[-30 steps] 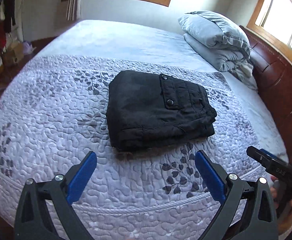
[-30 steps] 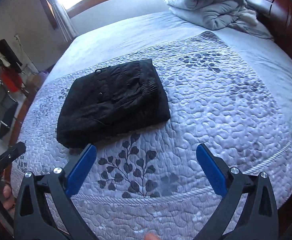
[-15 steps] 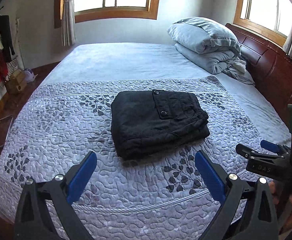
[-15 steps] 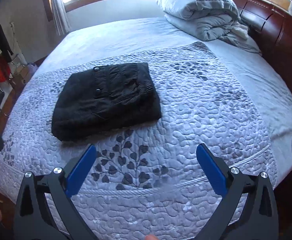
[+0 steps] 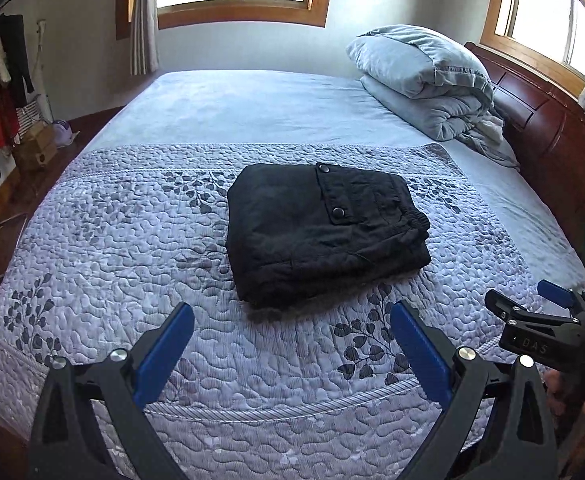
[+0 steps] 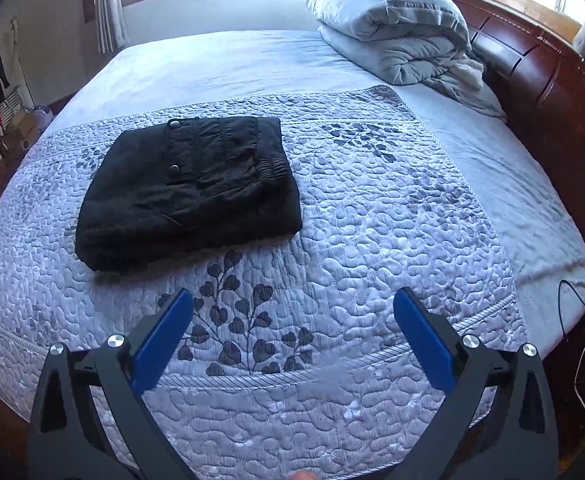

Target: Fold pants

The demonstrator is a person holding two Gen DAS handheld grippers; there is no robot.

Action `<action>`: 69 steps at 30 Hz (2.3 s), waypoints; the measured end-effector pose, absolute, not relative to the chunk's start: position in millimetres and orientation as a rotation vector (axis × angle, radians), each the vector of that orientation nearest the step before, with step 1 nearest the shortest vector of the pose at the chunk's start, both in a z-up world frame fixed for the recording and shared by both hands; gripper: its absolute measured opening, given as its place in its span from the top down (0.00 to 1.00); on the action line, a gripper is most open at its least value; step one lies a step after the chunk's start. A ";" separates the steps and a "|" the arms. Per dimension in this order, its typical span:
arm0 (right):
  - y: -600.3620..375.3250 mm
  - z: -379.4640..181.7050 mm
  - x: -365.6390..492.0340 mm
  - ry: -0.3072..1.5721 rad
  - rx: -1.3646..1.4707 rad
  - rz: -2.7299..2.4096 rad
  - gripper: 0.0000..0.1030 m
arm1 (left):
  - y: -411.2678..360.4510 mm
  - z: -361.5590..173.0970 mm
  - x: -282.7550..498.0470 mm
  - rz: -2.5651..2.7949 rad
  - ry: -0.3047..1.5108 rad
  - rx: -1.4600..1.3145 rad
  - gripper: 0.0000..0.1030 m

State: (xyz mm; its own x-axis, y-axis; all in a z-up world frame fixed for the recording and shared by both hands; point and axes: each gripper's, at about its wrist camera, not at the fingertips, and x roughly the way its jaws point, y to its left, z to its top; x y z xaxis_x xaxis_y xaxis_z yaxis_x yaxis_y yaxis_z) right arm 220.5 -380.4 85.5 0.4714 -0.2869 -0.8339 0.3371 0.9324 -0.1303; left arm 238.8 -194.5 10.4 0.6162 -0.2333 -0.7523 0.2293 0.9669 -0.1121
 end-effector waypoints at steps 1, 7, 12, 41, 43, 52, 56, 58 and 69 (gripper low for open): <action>-380.7 85.0 220.4 1.012 0.056 -0.381 0.03 | -195.3 9.3 239.9 -0.267 0.872 -0.007 0.04; -386.0 82.3 220.4 1.019 0.075 -0.392 0.03 | -202.1 4.7 244.6 -0.274 0.885 -0.011 0.04; -387.5 78.3 222.4 1.025 0.060 -0.401 0.03 | -207.1 1.4 246.9 -0.271 0.894 0.011 0.04; -368.7 82.4 236.6 1.013 0.152 -0.250 0.03 | -182.8 -13.9 248.9 -0.232 0.916 0.006 0.04; -366.9 81.8 237.7 1.013 0.152 -0.248 0.03 | -179.1 -15.0 249.1 -0.229 0.919 0.001 0.04; -359.7 80.2 242.0 1.017 0.134 -0.238 0.03 | -174.1 -18.2 250.8 -0.231 0.928 -0.006 0.04; -359.8 80.4 242.5 1.018 0.130 -0.242 0.03 | -175.6 -18.8 251.4 -0.239 0.930 -0.009 0.04; -360.8 79.9 242.6 1.018 0.127 -0.244 0.03 | -176.6 -19.2 251.3 -0.246 0.931 -0.007 0.04; -362.3 76.8 242.5 1.023 0.116 -0.255 0.03 | -180.5 -17.3 251.1 -0.261 0.920 -0.010 0.04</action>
State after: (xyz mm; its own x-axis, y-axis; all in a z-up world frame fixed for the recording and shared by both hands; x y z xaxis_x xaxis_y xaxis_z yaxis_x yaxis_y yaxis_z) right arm 242.5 -362.3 76.8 0.4943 -0.1555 -0.8553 0.2633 0.9644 -0.0232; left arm 251.1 -180.5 -17.3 0.5762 -0.2274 -0.7850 0.2191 0.9683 -0.1196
